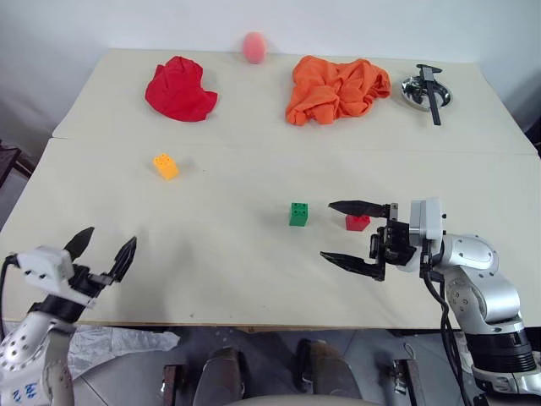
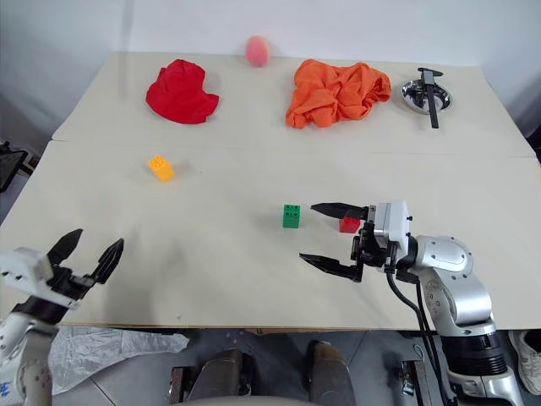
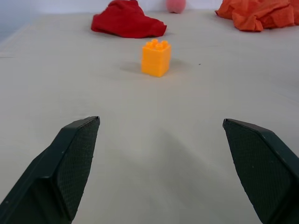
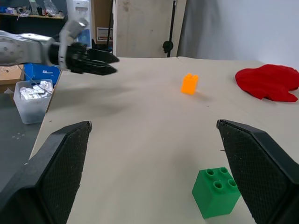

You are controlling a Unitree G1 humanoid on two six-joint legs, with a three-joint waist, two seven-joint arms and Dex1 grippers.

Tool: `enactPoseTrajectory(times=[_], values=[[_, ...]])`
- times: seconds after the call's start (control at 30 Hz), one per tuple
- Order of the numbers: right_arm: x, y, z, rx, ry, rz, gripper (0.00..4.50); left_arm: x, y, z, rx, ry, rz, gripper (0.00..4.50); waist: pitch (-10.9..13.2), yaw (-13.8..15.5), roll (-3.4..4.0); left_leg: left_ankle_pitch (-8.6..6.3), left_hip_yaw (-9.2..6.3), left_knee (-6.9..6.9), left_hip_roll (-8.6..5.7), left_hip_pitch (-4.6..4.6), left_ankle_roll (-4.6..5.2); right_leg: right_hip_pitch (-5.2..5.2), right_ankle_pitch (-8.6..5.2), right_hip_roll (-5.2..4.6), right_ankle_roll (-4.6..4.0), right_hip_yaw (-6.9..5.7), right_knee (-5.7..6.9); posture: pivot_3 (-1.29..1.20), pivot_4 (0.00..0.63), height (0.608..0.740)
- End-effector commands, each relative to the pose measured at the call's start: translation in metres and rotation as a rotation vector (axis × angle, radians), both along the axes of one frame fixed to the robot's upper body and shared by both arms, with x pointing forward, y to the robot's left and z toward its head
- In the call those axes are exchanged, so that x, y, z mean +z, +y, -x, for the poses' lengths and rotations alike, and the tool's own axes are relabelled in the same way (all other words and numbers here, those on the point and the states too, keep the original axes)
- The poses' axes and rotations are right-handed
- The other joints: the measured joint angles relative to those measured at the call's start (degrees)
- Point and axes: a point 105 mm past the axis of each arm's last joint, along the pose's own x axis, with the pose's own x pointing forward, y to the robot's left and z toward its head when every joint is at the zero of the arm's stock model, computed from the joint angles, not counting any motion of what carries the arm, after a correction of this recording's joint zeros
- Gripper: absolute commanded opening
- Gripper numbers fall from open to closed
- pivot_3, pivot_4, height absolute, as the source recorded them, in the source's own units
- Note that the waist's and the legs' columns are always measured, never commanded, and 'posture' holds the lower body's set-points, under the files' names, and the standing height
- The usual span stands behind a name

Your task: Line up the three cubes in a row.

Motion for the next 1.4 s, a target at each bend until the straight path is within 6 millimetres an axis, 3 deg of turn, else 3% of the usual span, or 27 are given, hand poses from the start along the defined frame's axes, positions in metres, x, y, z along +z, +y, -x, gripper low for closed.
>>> enactPoseTrajectory(times=[0.03, 0.2, 0.4, 0.73, 1.1, 1.2, 1.4], values=[[0.008, -0.007, 0.002, -0.012, -0.016, 0.004, 4.50, 0.013, -0.016, -0.030, 0.075, 0.063, 0.053, 4.48, 0.00, 0.06, 0.00, 0.00, 0.00, 0.01, 0.00, 0.00, 0.00, 0.00, 0.00, 0.00, 0.00, 0.00, 0.00, 0.00, 0.150, 0.740], [0.005, -0.009, 0.006, -0.010, 0.020, 0.027, 4.50, 0.027, -0.042, -0.084, 0.186, 0.141, 0.191, 4.48, -0.05, 0.19, -0.09, 0.01, -0.04, 0.05, -0.06, -0.01, 0.02, 0.08, 0.03, 0.00, 0.05, 0.00, -0.03, 0.00, 0.150, 0.740], [0.001, -0.009, 0.007, -0.011, 0.039, 0.048, 4.50, 0.030, -0.061, -0.121, 0.290, 0.195, 0.164, 4.48, -0.05, -0.42, -0.09, 0.03, 0.02, -0.05, -0.06, 0.03, -0.02, 0.04, 0.02, 0.09, 0.05, -0.01, -0.10, 0.00, 0.150, 0.740], [0.003, -0.011, 0.002, -0.054, 0.038, 0.016, 4.50, 0.030, -0.075, -0.142, 0.378, 0.202, 0.095, 4.48, -0.04, 0.35, -0.12, 0.04, 0.01, -0.01, -0.07, -0.03, -0.03, 0.04, 0.03, 0.07, 0.07, -0.02, -0.13, 0.00, 0.150, 0.740], [0.001, -0.008, 0.000, -0.055, 0.043, 0.003, 4.50, 0.040, -0.072, -0.166, 0.390, 0.157, 0.045, 4.48, -0.03, 0.19, -0.12, 0.04, 0.02, -0.01, -0.08, -0.03, -0.03, 0.04, 0.04, 0.09, 0.08, -0.03, -0.14, 0.00, 0.150, 0.740], [0.000, -0.009, -0.001, -0.064, 0.043, 0.000, 4.50, 0.041, -0.071, -0.166, 0.396, 0.152, 0.037, 3.90, -0.03, 0.18, -0.12, 0.04, 0.03, -0.01, -0.08, -0.03, -0.03, 0.04, 0.04, 0.09, 0.08, -0.03, -0.15, 0.00, 0.150, 0.740], [-0.003, -0.012, 0.000, -0.087, 0.047, -0.004, 4.50, 0.034, -0.068, -0.159, 0.345, 0.182, 0.060, 2.07, -0.03, 0.13, -0.12, 0.04, 0.02, -0.02, -0.08, -0.04, -0.03, 0.04, 0.04, 0.08, 0.09, -0.04, -0.14, 0.00, 0.150, 0.740]])
